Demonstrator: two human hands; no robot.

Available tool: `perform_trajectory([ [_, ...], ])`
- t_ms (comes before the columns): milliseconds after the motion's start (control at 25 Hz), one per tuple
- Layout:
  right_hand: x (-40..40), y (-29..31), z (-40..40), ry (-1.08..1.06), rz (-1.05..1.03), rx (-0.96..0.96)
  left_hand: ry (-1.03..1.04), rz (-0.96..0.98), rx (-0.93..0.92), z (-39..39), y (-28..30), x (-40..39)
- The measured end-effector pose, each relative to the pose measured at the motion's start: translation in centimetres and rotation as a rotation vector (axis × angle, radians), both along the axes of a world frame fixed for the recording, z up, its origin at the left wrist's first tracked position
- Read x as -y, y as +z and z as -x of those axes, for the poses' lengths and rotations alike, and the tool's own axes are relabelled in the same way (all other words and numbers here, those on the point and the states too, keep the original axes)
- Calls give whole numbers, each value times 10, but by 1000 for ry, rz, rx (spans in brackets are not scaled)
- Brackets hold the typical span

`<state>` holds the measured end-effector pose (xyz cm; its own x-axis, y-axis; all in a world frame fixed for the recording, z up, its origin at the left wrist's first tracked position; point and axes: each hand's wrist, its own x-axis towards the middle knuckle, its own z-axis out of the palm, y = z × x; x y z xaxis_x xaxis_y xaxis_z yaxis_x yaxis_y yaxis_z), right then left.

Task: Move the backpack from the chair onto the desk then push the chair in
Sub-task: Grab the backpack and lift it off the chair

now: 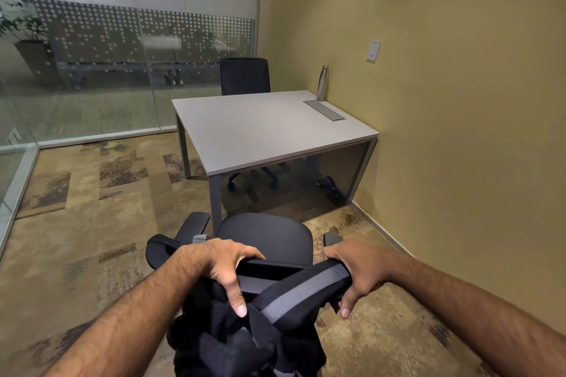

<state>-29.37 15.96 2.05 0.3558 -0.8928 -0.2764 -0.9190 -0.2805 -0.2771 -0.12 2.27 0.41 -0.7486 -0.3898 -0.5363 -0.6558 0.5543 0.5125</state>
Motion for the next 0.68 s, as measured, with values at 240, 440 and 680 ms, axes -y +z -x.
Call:
perform_trajectory([
  [240,-31,-10,3,-125,128,-55,5,-15,-28,4,-6,-2],
  [440,-78,-34,-8,-358,395,49,4,84,-46,17,-8,-13],
  [680,-112,-57,-41,-539,571,162,68,84,-170,13,-6,-4],
])
